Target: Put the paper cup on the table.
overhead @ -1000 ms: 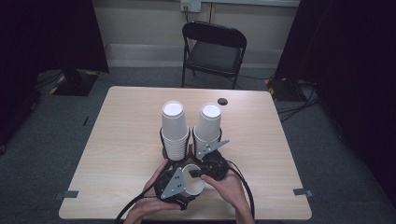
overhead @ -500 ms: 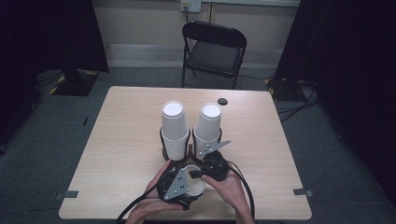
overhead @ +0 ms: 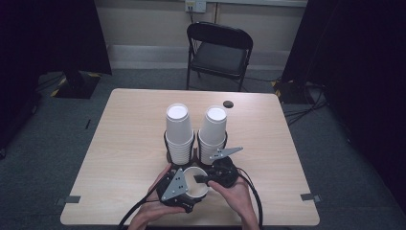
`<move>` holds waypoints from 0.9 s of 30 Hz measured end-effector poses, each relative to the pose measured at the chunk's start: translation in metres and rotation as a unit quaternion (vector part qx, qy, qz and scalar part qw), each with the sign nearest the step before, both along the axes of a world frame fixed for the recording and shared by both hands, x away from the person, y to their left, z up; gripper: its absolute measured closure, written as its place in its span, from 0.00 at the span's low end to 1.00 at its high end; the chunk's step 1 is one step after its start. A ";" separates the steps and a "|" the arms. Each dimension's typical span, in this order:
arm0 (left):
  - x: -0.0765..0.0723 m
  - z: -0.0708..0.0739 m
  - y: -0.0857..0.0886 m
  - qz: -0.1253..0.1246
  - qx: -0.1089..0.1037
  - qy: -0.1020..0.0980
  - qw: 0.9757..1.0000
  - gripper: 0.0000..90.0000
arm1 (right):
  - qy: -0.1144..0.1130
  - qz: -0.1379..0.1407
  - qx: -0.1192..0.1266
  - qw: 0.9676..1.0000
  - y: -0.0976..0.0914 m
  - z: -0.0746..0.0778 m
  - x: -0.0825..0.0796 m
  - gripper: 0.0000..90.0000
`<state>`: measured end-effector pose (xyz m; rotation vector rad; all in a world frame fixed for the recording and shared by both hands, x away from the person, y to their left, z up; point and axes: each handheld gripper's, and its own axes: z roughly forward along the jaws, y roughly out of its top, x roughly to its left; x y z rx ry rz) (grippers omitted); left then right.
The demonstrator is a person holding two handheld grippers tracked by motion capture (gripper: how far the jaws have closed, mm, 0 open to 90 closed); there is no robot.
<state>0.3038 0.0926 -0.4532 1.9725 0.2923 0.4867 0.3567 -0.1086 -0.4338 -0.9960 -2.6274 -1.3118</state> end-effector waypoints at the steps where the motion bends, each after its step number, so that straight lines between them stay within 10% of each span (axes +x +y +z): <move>1: 0.000 -0.001 0.001 0.001 -0.002 0.006 1.000 0.11 | -0.009 -0.007 0.004 1.000 -0.001 -0.001 -0.001 0.76; 18: 0.005 -0.004 0.014 0.027 -0.042 0.037 0.998 0.11 | -0.071 -0.031 0.059 0.995 -0.006 0.000 -0.009 0.59; 27: 0.009 -0.004 0.032 0.062 -0.066 0.038 0.995 0.11 | -0.108 -0.061 0.122 0.985 -0.022 0.003 -0.015 0.53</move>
